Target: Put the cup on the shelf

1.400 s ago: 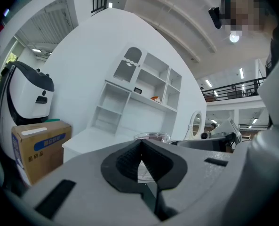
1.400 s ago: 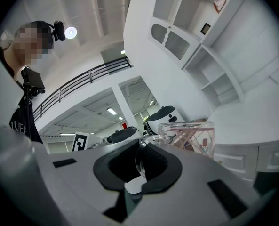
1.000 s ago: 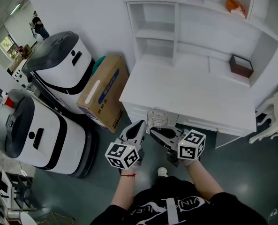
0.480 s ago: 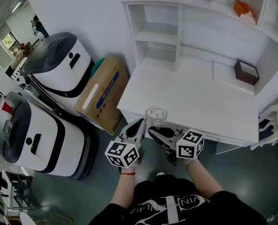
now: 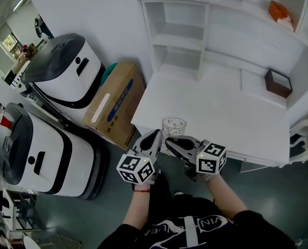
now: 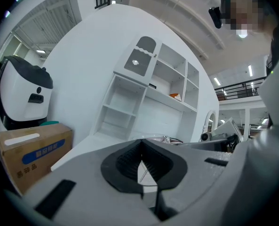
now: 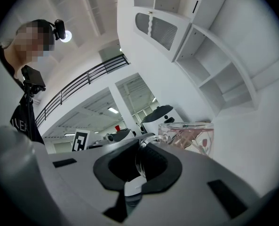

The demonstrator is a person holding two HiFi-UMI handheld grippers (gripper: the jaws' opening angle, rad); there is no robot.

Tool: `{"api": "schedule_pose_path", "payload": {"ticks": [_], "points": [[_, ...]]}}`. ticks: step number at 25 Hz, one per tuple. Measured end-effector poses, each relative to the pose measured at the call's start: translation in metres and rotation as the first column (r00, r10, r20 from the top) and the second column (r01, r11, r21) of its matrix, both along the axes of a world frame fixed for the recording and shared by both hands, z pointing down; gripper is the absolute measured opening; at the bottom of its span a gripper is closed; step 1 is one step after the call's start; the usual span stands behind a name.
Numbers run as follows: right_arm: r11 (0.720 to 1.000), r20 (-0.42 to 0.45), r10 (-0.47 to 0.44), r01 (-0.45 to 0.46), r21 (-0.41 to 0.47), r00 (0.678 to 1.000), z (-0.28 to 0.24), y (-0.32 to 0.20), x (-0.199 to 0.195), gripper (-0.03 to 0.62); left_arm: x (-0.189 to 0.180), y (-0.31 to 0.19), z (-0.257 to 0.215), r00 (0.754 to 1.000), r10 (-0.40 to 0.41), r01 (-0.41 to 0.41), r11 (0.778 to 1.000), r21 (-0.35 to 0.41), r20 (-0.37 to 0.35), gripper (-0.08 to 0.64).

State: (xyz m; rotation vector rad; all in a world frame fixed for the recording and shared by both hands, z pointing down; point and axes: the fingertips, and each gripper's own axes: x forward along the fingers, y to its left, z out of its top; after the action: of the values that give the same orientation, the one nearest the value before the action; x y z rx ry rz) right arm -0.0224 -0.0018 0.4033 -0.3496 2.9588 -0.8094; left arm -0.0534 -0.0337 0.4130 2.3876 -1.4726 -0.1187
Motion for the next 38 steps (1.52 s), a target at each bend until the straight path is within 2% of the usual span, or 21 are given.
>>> {"api": "schedule_pose_path", "payload": {"ticks": [9,19,30,38], "points": [[0.997,-0.013,0.083,-0.083,0.005,0.996,0.0,-0.071,-0.02,0.014,-0.009,-0.08,-0.005,0.993,0.114,-0.114,0.993,0.01,-0.006,0.006],[0.978,-0.03,0.206,-0.206,-0.007,0.978,0.006,-0.152,-0.051,0.014,-0.034,-0.16,0.001,0.969,0.248,-0.249,0.969,-0.007,-0.014,0.006],[0.952,-0.036,0.304,-0.305,-0.027,0.952,0.021,-0.21,-0.083,0.014,-0.058,-0.214,0.017,0.932,0.362,-0.362,0.932,-0.03,-0.014,0.005],[0.939,-0.055,0.338,-0.34,-0.05,0.94,0.038,-0.237,-0.084,0.014,-0.058,-0.24,0.036,0.917,0.394,-0.397,0.916,-0.051,-0.052,0.006]]}}
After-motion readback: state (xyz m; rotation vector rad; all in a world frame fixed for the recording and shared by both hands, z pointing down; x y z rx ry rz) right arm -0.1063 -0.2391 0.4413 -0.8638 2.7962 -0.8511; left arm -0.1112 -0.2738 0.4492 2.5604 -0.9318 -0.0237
